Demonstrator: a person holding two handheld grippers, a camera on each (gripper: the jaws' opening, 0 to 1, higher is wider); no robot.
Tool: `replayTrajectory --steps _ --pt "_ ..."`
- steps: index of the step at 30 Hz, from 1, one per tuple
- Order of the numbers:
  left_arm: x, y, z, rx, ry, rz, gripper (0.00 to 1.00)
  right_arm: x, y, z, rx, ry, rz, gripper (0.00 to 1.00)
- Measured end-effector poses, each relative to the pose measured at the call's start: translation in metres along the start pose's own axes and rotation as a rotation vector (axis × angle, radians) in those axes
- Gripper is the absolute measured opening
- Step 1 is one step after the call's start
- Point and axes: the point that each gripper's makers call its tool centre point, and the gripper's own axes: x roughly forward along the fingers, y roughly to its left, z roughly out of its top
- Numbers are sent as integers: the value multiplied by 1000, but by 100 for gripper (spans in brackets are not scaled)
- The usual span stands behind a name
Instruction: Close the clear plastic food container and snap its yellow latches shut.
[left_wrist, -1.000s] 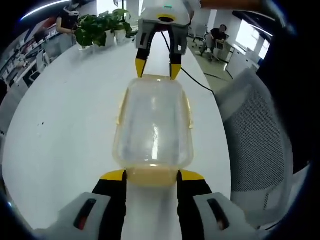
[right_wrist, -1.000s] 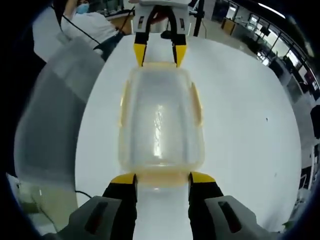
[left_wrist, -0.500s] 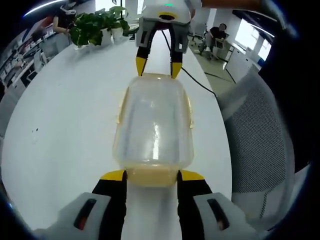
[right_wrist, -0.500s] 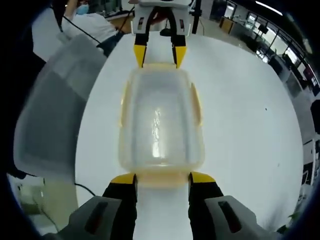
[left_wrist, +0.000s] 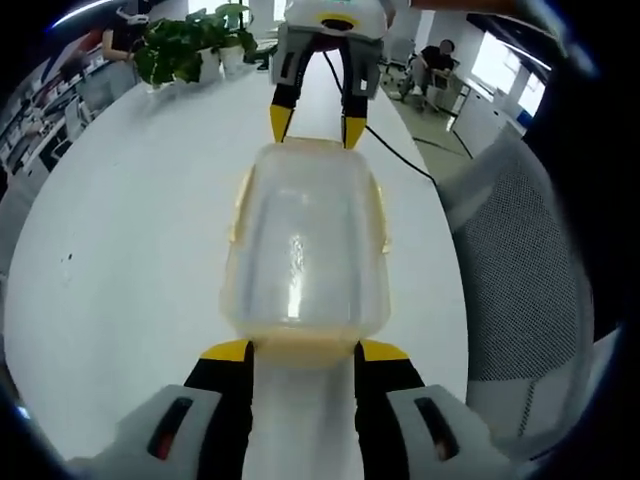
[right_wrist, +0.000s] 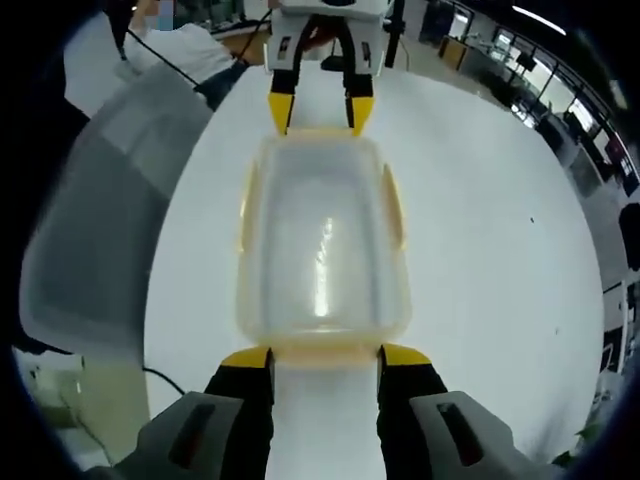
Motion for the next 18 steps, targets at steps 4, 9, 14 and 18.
replayTrajectory --steps 4,9,14,18 --pt "-1 1 0 -4 0 4 39 -2 -1 0 -23 -10 -23 40" --pt "-2 1 -1 -9 2 9 39 -2 -2 0 -28 -28 -29 40" --pt "-5 3 -3 -30 1 27 43 -7 -4 -3 -7 -42 -37 41" --pt "-7 7 -6 -41 12 47 47 -11 -3 -4 2 -49 -37 41"
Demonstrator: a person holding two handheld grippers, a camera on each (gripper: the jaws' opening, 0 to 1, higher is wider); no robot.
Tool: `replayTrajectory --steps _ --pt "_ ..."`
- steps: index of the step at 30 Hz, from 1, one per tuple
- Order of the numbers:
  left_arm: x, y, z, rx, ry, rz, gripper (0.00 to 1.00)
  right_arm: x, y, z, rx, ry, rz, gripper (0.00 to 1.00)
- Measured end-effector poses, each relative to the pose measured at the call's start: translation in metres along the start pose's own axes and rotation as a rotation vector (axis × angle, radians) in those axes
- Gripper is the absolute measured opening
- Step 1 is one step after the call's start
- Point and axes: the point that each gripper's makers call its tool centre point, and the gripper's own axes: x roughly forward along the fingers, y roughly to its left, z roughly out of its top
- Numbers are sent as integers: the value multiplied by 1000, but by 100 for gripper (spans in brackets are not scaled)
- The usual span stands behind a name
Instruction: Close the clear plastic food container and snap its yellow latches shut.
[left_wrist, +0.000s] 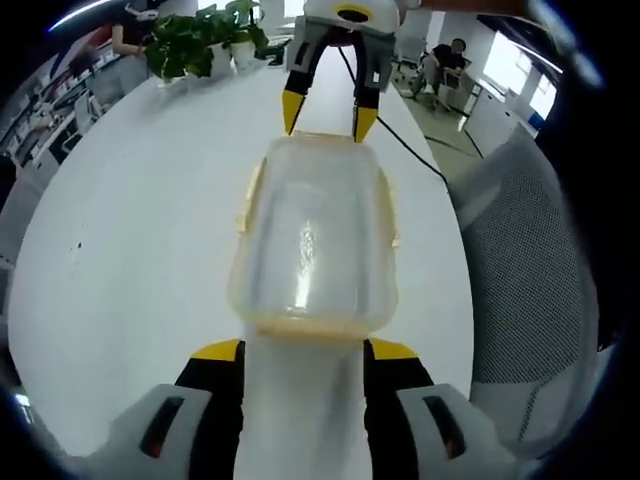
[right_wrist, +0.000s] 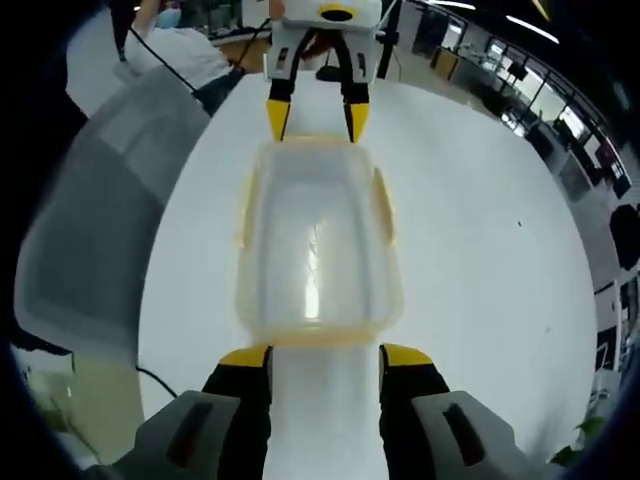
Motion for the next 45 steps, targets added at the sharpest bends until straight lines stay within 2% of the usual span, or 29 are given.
replayTrajectory --steps 7,8,9,11,12,15,16,19,22,23,26,27,28,29,31,33,35,38,40,43,44,45 --pt "-4 -8 -10 -29 44 -13 42 -1 5 0 29 0 13 41" --pt "-5 -8 -12 -25 56 -9 42 -3 9 3 73 -15 29 41" --pt "-6 -8 -13 -29 62 -5 42 -4 7 5 81 -29 25 41" --pt "-10 -9 -11 -120 46 -1 42 -7 7 6 149 -50 27 41" --pt "-12 -8 -11 -161 41 2 42 -9 8 9 217 -68 43 41" --pt "-16 -6 -4 -224 -15 13 42 -14 5 10 290 -95 38 41" --pt "-17 -6 -3 -289 -26 12 42 -16 3 10 309 -95 34 41" --pt "-20 -4 3 -401 -66 9 42 -17 2 14 385 -121 36 41" --pt "-22 1 14 -492 -147 12 41 -16 -4 15 425 -136 17 41" --pt "-23 3 13 -579 -152 11 40 -16 -3 15 455 -139 21 40" --pt "-24 8 18 -762 -218 -2 39 -16 -5 18 509 -166 21 39" --pt "-25 11 19 -847 -248 1 38 -16 -7 19 567 -183 11 39" --pt "-25 12 19 -897 -264 -1 36 -16 -8 20 582 -187 8 39" --pt "-26 13 21 -949 -296 -7 35 -17 -9 21 633 -204 1 39" --pt "-25 13 15 -1045 -306 11 33 -17 -11 23 728 -233 -3 39" --pt "-22 11 10 -1075 -298 10 34 -17 -11 24 790 -253 4 39" --pt "-17 7 3 -1121 -271 20 34 -16 -10 19 829 -236 -6 38" --pt "-10 -1 2 -1176 -270 2 37 -11 -10 18 908 -262 -12 39" --pt "-2 -7 2 -1194 -258 -10 34 -6 -7 17 974 -271 3 36" --pt "2 -7 6 -1178 -270 5 31 -2 -4 12 984 -252 5 26" --pt "3 -8 8 -1184 -269 2 31 -1 -4 11 983 -251 -5 29" --pt "5 -10 9 -1184 -264 -5 31 -1 -8 13 963 -281 -36 34"
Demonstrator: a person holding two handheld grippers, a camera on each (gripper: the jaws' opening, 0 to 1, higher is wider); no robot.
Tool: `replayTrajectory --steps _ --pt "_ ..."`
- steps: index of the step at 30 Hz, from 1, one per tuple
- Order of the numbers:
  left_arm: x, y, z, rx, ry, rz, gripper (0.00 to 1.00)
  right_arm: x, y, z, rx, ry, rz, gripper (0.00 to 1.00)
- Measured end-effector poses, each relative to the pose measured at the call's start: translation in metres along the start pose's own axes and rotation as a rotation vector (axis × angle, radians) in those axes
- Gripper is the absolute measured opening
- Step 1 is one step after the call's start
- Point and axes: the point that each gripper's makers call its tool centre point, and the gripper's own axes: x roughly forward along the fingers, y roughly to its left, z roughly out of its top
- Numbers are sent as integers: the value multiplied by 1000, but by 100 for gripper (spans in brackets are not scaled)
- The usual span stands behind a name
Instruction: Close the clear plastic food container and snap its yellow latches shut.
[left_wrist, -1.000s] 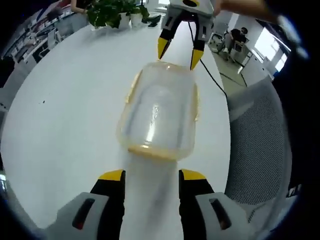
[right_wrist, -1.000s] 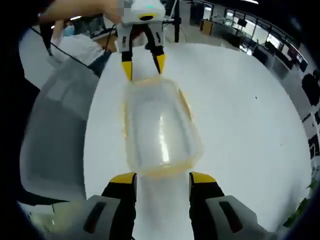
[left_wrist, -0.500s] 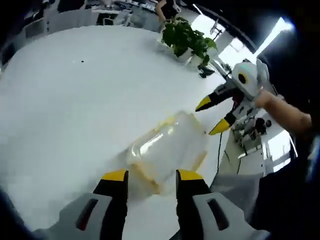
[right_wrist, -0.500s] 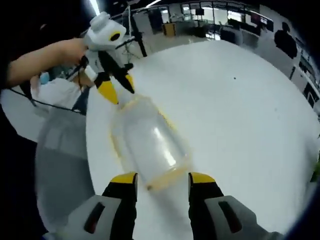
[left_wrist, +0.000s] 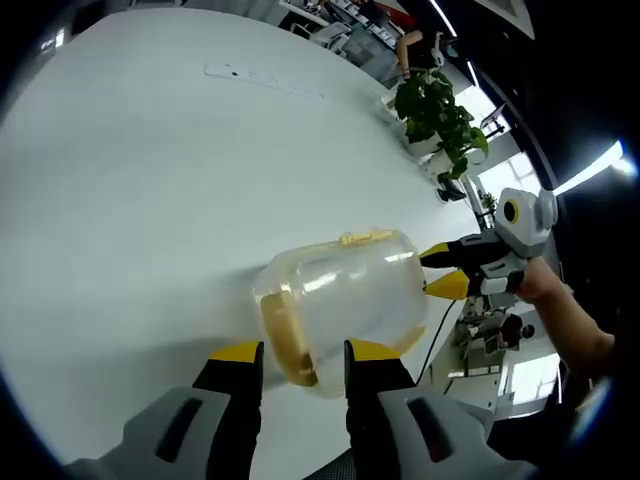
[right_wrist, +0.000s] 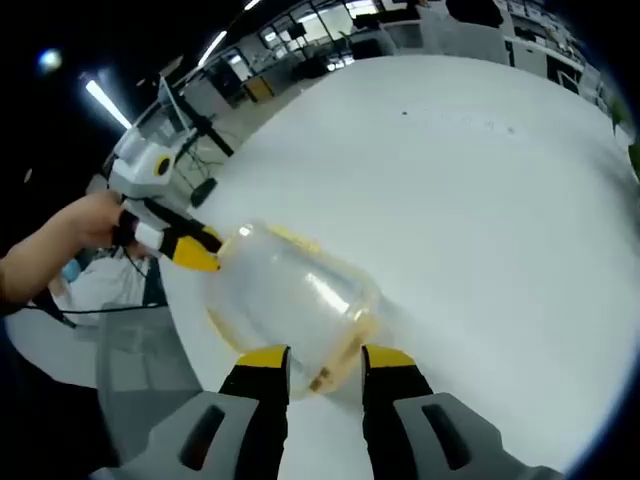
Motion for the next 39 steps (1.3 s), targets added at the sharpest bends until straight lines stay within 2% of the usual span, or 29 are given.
replayTrajectory --steps 1,2,3,4,5,10,21,23,24,27,30,32,34,35,37,39 --pt "1 -2 0 3 -4 -1 33 0 3 1 -3 -14 13 38" --pt "2 -2 0 7 -8 3 36 1 6 -3 3 1 23 37" --pt "3 -1 1 5 -11 8 37 2 9 -9 11 37 36 32" --pt "3 -2 2 0 -17 6 36 2 2 -17 -38 89 -6 31" --pt "4 -3 3 -7 -20 -3 35 4 7 -9 -14 32 14 31" --pt "4 -4 3 -14 -12 8 34 3 5 -8 8 42 10 28" --pt "6 -4 -2 -32 0 -6 32 5 7 -7 -33 76 9 25" --pt "-2 -4 -3 -37 -14 4 31 6 8 -9 -42 73 6 25" --pt "-5 -9 -3 -38 -16 -15 31 8 8 -7 -32 64 -1 24" --pt "6 -8 -1 -14 -11 4 31 7 8 -8 -25 50 -3 20" --pt "8 -9 0 -11 11 11 31 4 3 -4 -2 45 1 14" --pt "9 -9 0 0 32 21 31 6 4 -4 -2 61 3 14" --pt "10 -9 -1 1 28 22 33 6 4 -4 8 76 17 14" --pt "15 -14 -5 -45 17 22 35 5 7 -7 -12 114 34 14" --pt "15 -13 -2 -32 13 32 37 5 5 -6 1 97 5 14" --pt "12 -10 0 -20 19 43 37 6 9 -7 8 92 8 13"
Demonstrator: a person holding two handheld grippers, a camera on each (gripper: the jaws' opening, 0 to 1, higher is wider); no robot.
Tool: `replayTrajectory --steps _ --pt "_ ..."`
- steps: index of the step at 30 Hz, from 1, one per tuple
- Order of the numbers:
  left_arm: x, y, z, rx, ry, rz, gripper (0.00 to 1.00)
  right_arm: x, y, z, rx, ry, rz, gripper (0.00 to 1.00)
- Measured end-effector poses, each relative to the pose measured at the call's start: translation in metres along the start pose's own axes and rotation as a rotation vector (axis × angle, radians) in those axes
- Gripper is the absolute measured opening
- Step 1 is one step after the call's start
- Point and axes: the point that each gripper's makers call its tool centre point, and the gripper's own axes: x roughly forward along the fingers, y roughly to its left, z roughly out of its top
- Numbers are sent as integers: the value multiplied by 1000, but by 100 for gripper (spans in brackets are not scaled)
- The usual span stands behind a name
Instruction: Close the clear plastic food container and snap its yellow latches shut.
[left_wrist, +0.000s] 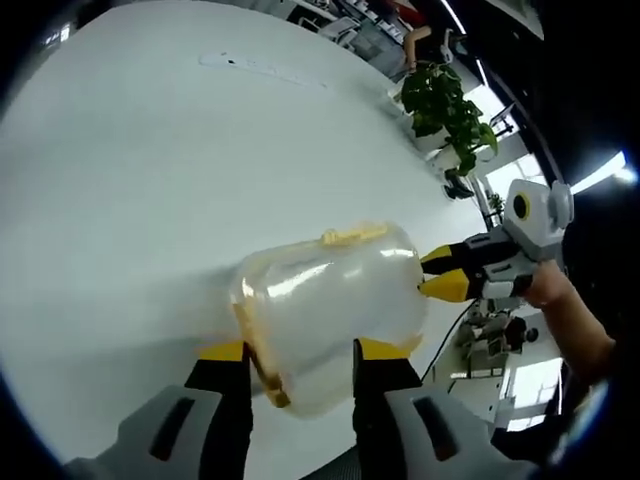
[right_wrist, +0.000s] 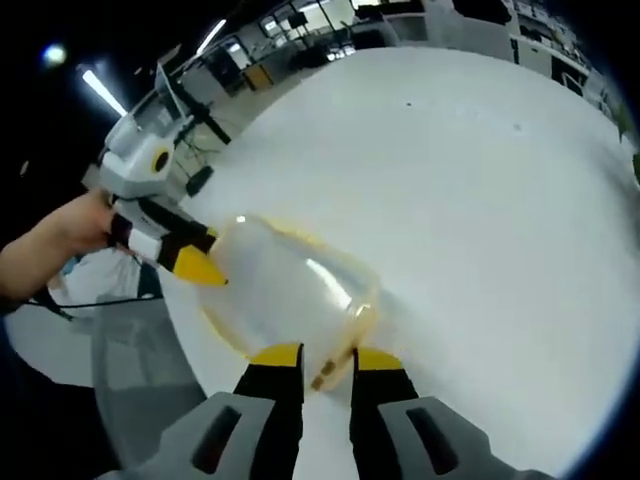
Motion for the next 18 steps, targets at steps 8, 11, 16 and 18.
replayTrajectory --steps 8,11,16,18 --pt "-3 6 -2 -3 -17 18 39 -6 2 1 21 -60 8 14" --pt "-3 5 -1 7 -27 19 40 -4 3 0 33 -74 6 15" --pt "-1 7 1 17 -10 12 41 -2 3 1 41 -73 -5 16" --pt "0 8 2 23 -2 1 42 -1 3 1 38 -66 -2 16"
